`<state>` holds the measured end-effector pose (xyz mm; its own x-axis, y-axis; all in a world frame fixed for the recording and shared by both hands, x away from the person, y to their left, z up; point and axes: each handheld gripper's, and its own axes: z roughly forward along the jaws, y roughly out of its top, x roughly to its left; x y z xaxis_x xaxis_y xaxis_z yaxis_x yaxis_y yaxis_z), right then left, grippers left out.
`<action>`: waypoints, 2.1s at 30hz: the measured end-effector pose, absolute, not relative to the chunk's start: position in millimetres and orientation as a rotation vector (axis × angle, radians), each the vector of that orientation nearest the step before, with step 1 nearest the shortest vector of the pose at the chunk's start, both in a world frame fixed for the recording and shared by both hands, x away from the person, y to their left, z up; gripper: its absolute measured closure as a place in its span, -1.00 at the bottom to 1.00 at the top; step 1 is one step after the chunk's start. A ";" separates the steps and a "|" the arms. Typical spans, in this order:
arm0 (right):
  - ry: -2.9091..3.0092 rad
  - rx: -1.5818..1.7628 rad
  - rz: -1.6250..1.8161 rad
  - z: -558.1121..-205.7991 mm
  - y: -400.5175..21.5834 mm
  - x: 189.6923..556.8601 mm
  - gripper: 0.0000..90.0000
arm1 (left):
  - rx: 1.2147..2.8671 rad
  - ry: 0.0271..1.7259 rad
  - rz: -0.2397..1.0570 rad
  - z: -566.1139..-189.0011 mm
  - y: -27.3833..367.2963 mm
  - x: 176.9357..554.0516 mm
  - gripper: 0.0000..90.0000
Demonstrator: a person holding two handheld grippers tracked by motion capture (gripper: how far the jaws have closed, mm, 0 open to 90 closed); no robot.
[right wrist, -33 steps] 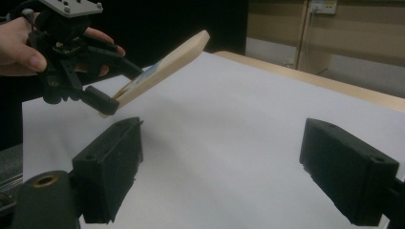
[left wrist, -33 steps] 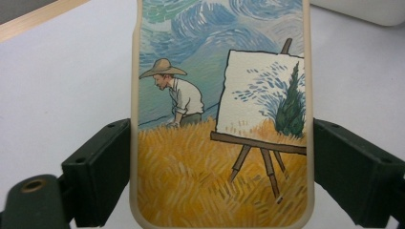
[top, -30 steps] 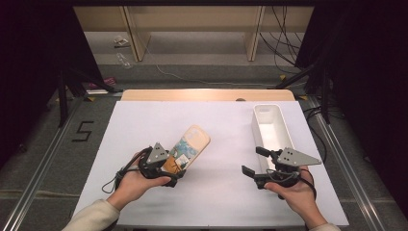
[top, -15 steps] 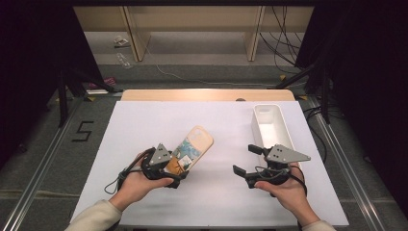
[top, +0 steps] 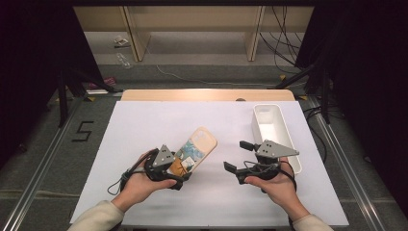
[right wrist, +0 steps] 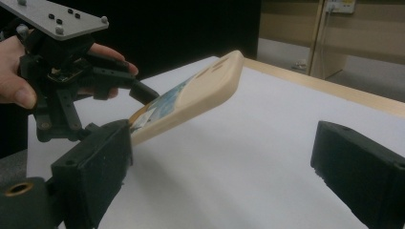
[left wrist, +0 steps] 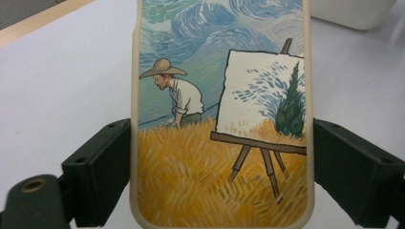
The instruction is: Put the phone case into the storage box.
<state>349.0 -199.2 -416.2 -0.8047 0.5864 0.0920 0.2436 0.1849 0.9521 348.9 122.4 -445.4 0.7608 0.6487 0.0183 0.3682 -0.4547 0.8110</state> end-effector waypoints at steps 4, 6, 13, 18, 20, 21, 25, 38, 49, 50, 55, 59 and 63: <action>2.178 0.791 1.657 -415.8 -194.7 351.4 -0.82 | 2.093 0.755 0.411 -445.8 121.0 348.7 -0.75; 2.177 0.784 1.661 -415.7 -192.7 352.8 -0.82 | 2.094 0.754 0.411 -446.0 120.5 348.6 -0.75; 2.182 0.784 1.668 -413.9 -185.8 356.5 -0.82 | 2.097 0.750 0.413 -446.3 119.3 348.2 -0.75; 2.179 0.784 1.677 -413.2 -181.2 359.5 -0.82 | 2.097 0.748 0.411 -446.8 118.7 348.1 -0.75; 2.182 0.785 1.684 -413.2 -179.1 360.8 -0.82 | 2.097 0.747 0.412 -446.8 118.7 348.1 -0.75; 2.182 0.784 1.686 -413.2 -178.4 361.3 -0.82 | 2.097 0.748 0.412 -446.9 118.6 348.1 -0.75; 2.183 0.785 1.690 -412.2 -174.7 363.1 -0.82 | 2.097 0.744 0.411 -447.1 118.0 347.9 -0.75; 2.189 0.784 1.695 -410.8 -162.0 370.4 -0.81 | 2.095 0.736 0.415 -447.1 116.2 347.0 -0.75; 2.185 0.806 1.693 -410.5 -153.7 380.0 -0.81 | 2.101 0.716 0.409 -447.6 110.9 343.8 -0.75; 2.185 0.808 1.692 -410.4 -153.0 380.8 -0.81 | 2.102 0.714 0.410 -447.5 110.7 343.6 -0.75; 2.185 0.817 1.693 -410.0 -148.9 385.5 -0.81 | 2.100 0.710 0.410 -447.1 109.4 342.5 -0.75; 2.181 0.830 1.687 -409.4 -146.4 389.1 -0.80 | 2.104 0.703 0.411 -447.5 108.4 341.9 -0.75; 2.181 0.836 1.686 -410.5 -143.9 392.5 -0.80 | 2.105 0.698 0.411 -447.3 107.5 341.4 -0.75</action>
<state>392.5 -143.9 -410.5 -0.8004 0.5832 0.1386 0.2811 0.1610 0.9461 341.4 107.5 -447.3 0.7897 0.6124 0.0377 0.3301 -0.4758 0.8152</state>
